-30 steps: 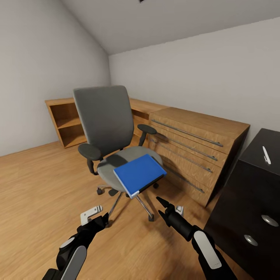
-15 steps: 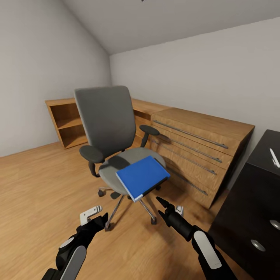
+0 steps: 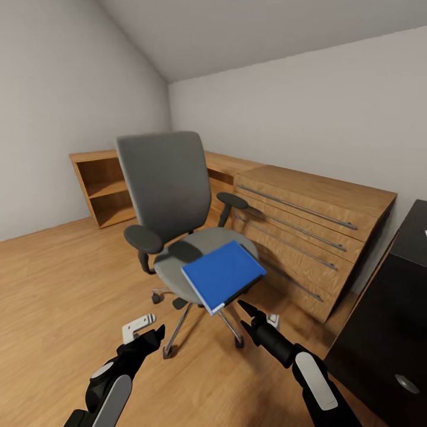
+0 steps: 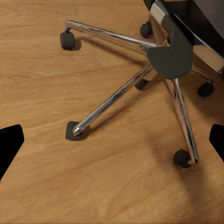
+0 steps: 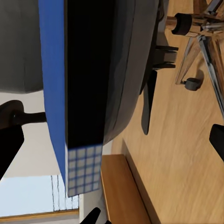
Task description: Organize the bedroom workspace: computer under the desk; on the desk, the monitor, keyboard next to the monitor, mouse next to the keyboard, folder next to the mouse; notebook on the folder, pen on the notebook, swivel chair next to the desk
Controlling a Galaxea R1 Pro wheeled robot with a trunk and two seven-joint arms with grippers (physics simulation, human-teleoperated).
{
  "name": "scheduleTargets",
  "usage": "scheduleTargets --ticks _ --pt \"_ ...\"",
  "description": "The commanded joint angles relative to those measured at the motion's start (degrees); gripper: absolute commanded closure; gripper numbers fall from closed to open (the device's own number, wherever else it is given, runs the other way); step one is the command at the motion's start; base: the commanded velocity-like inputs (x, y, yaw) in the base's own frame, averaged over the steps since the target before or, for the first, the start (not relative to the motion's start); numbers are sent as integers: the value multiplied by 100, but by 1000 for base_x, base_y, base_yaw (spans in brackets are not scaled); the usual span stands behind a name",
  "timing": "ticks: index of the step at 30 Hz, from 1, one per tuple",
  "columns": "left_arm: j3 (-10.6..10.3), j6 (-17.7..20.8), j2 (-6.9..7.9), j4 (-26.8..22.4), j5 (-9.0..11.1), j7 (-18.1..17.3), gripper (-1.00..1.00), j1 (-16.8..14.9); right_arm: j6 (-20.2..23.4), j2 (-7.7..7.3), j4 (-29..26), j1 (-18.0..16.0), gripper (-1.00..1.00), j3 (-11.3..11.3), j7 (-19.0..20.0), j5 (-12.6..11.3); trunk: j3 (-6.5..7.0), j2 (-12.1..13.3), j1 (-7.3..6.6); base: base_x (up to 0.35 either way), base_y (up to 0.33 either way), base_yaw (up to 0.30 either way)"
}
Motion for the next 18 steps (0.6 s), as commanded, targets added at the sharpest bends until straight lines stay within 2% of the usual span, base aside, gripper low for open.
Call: scheduleTargets --ticks 1,8,18 --pt "-13 5 7 -9 54 59 -100 -4 45 6 0 -3 -100 -19 2 -25 -5 -2 -1 23 20 0" --pt "-18 5 5 -4 56 60 -100 -4 45 6 0 -3 -100 -19 2 -25 -5 -2 -1 117 103 0" --pt "-20 5 0 -4 61 56 -100 -4 45 6 0 -3 -100 -19 5 -25 -5 -2 -1 18 15 0"
